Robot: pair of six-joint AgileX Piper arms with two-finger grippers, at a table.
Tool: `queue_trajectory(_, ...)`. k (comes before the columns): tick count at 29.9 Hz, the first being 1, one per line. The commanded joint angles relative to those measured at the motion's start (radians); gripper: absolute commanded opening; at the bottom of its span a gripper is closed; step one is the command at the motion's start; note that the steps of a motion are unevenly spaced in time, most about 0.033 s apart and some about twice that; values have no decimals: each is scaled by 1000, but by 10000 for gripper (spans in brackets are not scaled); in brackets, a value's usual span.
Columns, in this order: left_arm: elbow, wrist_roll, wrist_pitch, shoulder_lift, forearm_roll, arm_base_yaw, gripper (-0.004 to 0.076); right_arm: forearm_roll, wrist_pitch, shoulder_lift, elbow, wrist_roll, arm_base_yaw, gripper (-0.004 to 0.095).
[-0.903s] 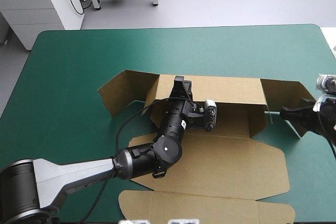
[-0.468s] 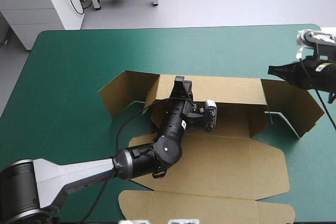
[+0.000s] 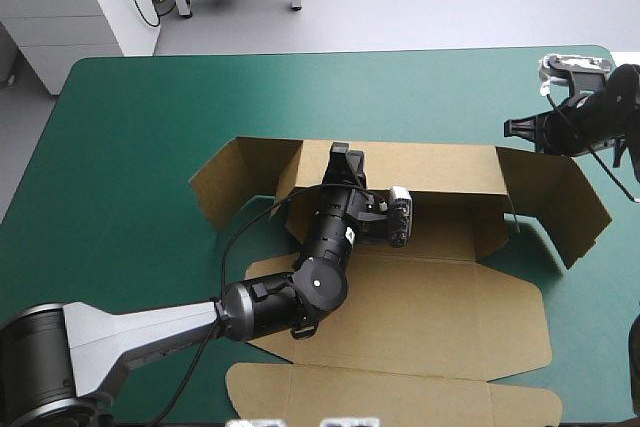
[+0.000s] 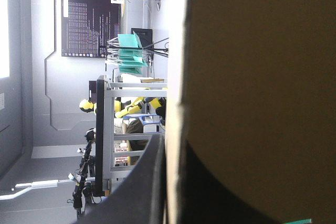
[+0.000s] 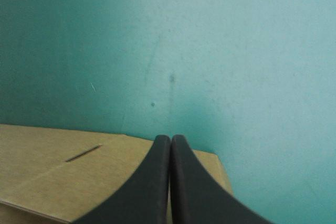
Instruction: Fold the box
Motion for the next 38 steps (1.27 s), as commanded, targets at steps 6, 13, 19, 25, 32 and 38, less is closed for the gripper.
queue_trajectory(6,-41,-22,33,-40,34,-6,-8,61,70,-78,27,-80,-4,-20)
queue_trajectory(13,-41,-19,23,-40,20,-6,-8,127,5,-225,172,-122,-4,-20)
queue_trajectory(19,-41,-12,-10,-40,20,-6,-8,282,-138,-344,368,-216,-4,-20)
queue_trajectory(25,-41,-2,-22,-23,11,-6,-8,486,-373,-452,631,-387,-4,-20)
queue_trajectory(32,-41,4,-33,8,9,-6,-8,596,-516,-578,790,-519,-4,-20)
queue_trajectory(38,-41,7,-18,45,-18,-6,-8,563,-458,-595,800,-581,-4,-14)
